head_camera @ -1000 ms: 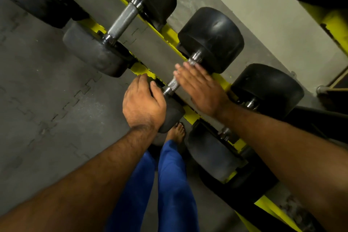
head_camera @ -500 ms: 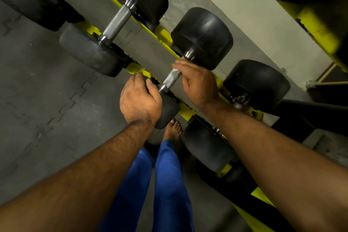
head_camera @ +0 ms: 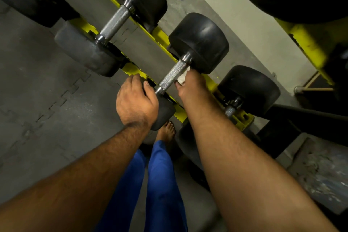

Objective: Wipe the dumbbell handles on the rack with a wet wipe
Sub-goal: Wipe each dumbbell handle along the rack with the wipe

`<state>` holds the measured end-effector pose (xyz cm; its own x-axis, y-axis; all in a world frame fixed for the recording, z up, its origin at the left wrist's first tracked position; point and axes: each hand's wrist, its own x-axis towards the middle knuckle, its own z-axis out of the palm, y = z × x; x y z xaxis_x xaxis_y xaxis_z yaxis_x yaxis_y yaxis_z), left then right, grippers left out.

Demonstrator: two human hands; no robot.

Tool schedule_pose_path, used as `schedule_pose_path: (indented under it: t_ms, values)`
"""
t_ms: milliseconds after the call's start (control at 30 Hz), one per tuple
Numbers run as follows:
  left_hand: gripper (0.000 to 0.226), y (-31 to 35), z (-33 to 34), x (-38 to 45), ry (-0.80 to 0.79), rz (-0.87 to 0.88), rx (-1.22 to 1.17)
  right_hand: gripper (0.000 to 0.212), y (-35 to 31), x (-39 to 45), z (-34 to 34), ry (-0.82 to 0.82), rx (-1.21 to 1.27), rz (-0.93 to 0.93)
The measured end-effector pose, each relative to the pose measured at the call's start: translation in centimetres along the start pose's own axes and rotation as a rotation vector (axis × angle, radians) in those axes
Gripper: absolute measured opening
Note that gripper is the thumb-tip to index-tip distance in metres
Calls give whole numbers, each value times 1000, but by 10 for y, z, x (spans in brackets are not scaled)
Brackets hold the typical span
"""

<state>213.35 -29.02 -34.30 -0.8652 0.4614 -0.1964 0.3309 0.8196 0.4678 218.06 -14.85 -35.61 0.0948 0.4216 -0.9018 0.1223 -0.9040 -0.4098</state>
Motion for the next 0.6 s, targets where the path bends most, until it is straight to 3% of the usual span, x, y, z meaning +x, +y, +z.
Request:
schedule_pose_path:
  t_ms: [100, 200, 367, 433, 500, 600]
  values:
    - [44, -1, -1, 1, -18, -10, 5, 13, -4, -3, 11, -55, 22, 17]
    - [46, -1, -1, 1, -23, -14, 1, 39, -6, -11, 9, -80, 41, 20]
    - [42, -1, 2, 0, 1, -3, 2, 42, -23, -5, 16, -131, -8, 28]
    - [41, -1, 1, 0, 5, -6, 2, 37, -7, -17, 16, -121, -120, -21]
    - [41, 0, 0, 0, 1, -7, 5, 24, 12, -20, 12, -211, -209, 31]
    - [45, 0, 1, 0, -6, -8, 4, 12, 0, -3, 6, -258, -117, 101]
